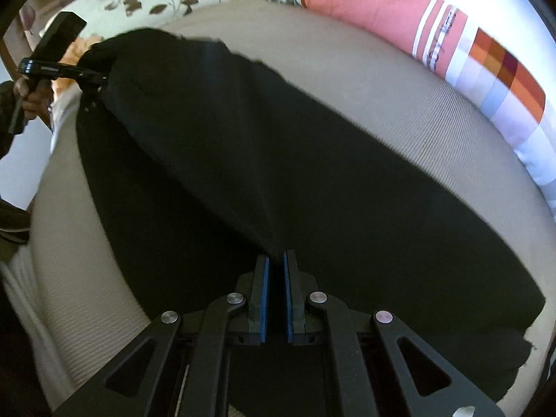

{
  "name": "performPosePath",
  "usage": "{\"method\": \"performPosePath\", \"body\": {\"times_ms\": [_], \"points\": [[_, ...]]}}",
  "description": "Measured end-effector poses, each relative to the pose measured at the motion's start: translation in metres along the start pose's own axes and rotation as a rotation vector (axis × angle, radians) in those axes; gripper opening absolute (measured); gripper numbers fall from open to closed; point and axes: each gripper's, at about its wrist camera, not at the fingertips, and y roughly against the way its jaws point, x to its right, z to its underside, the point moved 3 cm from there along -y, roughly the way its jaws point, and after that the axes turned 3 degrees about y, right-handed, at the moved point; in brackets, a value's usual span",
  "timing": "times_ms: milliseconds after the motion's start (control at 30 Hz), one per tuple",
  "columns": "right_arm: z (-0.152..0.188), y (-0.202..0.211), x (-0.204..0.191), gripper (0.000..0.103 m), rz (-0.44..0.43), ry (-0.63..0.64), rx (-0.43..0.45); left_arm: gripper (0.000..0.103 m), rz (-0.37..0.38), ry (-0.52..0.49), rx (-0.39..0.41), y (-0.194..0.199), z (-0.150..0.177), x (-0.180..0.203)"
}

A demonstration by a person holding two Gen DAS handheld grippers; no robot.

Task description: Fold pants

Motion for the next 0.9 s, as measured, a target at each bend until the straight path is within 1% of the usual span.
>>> {"method": "performPosePath", "body": {"times_ms": [67, 100, 133, 167, 200, 233, 267, 333, 400, 433, 467, 533, 567, 600, 700, 767, 833, 900], "points": [[0.001, -0.005, -0.001, 0.006, 0.000, -0.006, -0.004, 0.024, 0.010, 0.028, -0.005, 0.004, 0.003, -0.002], [0.000, -0.005, -0.001, 0.006, 0.004, -0.003, 0.000, 0.029, 0.006, 0.037, -0.009, 0.007, 0.004, -0.002], [-0.001, -0.006, -0.002, 0.006, 0.006, 0.000, -0.002, 0.037, -0.014, 0.043, -0.014, 0.010, 0.005, -0.002], [-0.001, -0.006, -0.003, 0.007, 0.011, 0.005, 0.000, 0.043, -0.055, 0.039, -0.017, 0.015, 0.006, -0.002], [-0.001, -0.007, -0.004, 0.007, 0.015, 0.008, 0.003, 0.060, -0.099, 0.035, -0.015, 0.019, 0.007, -0.002], [0.000, -0.006, -0.006, 0.007, 0.018, 0.008, 0.006, 0.073, -0.159, 0.033, -0.004, 0.025, 0.010, -0.004], [0.000, -0.007, -0.006, 0.007, 0.021, 0.011, 0.011, 0.075, -0.202, 0.035, 0.007, 0.031, 0.013, -0.006], [0.001, -0.006, -0.006, 0.008, 0.028, 0.014, 0.021, 0.075, -0.188, 0.075, 0.004, 0.042, 0.021, -0.005], [0.001, -0.007, -0.008, 0.008, 0.038, 0.015, 0.029, 0.075, -0.216, 0.104, 0.024, 0.052, 0.026, -0.002], [0.002, -0.006, -0.009, 0.008, 0.039, 0.014, 0.033, 0.075, -0.208, 0.123, 0.040, 0.058, 0.029, 0.001], [0.002, -0.006, -0.008, 0.008, 0.039, 0.013, 0.038, 0.075, -0.177, 0.168, 0.060, 0.065, 0.033, 0.004], [0.003, -0.005, -0.008, 0.008, 0.034, 0.008, 0.048, 0.075, -0.087, 0.252, 0.085, 0.071, 0.037, 0.010], [0.004, -0.005, -0.008, 0.008, 0.032, 0.006, 0.053, 0.075, -0.055, 0.311, 0.081, 0.070, 0.040, 0.012], [0.006, -0.005, -0.009, 0.008, 0.032, 0.006, 0.059, 0.075, -0.039, 0.351, 0.074, 0.067, 0.039, 0.014], [0.008, -0.008, -0.009, 0.008, 0.037, 0.012, 0.070, 0.074, 0.035, 0.513, 0.065, 0.051, 0.040, 0.015], [0.010, -0.009, -0.010, 0.008, 0.040, 0.015, 0.076, 0.074, 0.057, 0.627, 0.083, 0.042, 0.038, 0.008], [0.012, -0.009, -0.012, 0.008, 0.041, 0.014, 0.082, 0.072, 0.065, 0.706, 0.104, 0.036, 0.034, 0.000], [0.013, -0.010, -0.012, 0.008, 0.042, 0.007, 0.087, 0.072, 0.053, 0.772, 0.109, 0.030, 0.030, -0.009]]}}
